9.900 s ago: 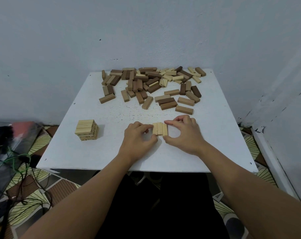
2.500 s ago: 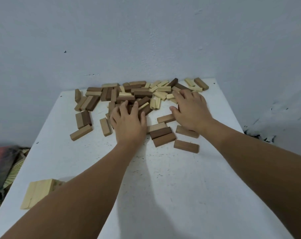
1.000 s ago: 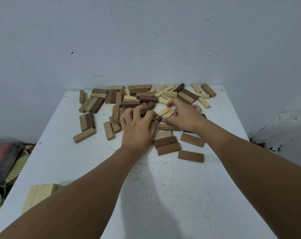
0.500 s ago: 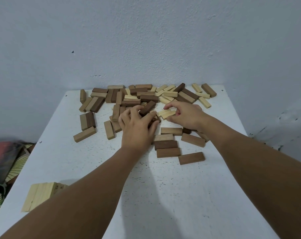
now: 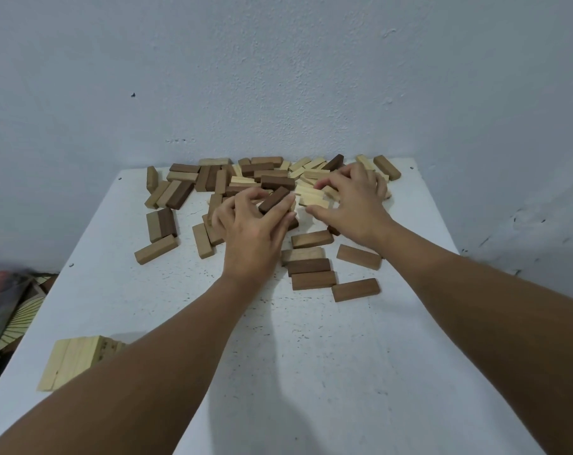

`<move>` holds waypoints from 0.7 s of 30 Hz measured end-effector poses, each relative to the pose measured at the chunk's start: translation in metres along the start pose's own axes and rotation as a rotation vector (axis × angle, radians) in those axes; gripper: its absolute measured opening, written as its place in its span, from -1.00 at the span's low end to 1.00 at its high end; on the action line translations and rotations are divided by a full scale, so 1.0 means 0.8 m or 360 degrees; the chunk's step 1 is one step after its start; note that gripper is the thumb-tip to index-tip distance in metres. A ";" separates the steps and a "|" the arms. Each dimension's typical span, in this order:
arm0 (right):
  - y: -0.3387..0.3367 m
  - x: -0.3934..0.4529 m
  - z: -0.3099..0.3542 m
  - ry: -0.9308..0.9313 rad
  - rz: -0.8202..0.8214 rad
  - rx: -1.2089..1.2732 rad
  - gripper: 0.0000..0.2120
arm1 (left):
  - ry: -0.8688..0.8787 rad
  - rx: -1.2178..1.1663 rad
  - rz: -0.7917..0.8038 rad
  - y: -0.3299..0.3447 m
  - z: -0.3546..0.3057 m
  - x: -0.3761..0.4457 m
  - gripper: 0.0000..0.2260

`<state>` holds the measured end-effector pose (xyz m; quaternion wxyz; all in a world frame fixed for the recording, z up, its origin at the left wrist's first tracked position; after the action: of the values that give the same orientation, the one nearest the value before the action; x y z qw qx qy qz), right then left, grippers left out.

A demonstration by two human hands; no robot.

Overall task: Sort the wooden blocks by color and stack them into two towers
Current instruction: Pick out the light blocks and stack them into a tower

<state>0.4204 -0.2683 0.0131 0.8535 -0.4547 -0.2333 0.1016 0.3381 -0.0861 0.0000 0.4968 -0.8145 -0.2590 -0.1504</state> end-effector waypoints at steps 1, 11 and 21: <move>-0.007 -0.001 0.006 -0.0008 -0.0057 -0.0024 -0.59 | 0.0011 -0.0009 -0.0015 -0.005 -0.002 0.001 -0.74; -0.012 -0.107 0.033 0.0230 -0.0238 -0.0098 -0.66 | 0.0080 0.0264 0.0115 -0.027 -0.011 -0.029 -0.78; 0.004 -0.243 0.075 0.0278 -0.0139 -0.0048 -0.69 | 0.0116 0.0211 0.0129 -0.103 -0.009 -0.158 -0.80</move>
<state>0.2221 -0.2981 -0.0202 0.8673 -0.4640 -0.1792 0.0206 0.1872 -0.0963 0.0002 0.5645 -0.7837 -0.2170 -0.1421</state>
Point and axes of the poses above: each hand's wrist, its own x-axis towards the middle knuckle, its own y-axis out of the palm, z = x × y, the point moved 7 cm from there along x, towards the middle knuckle, and after that the axes turned 11 degrees about -y, right-handed, at the moved point
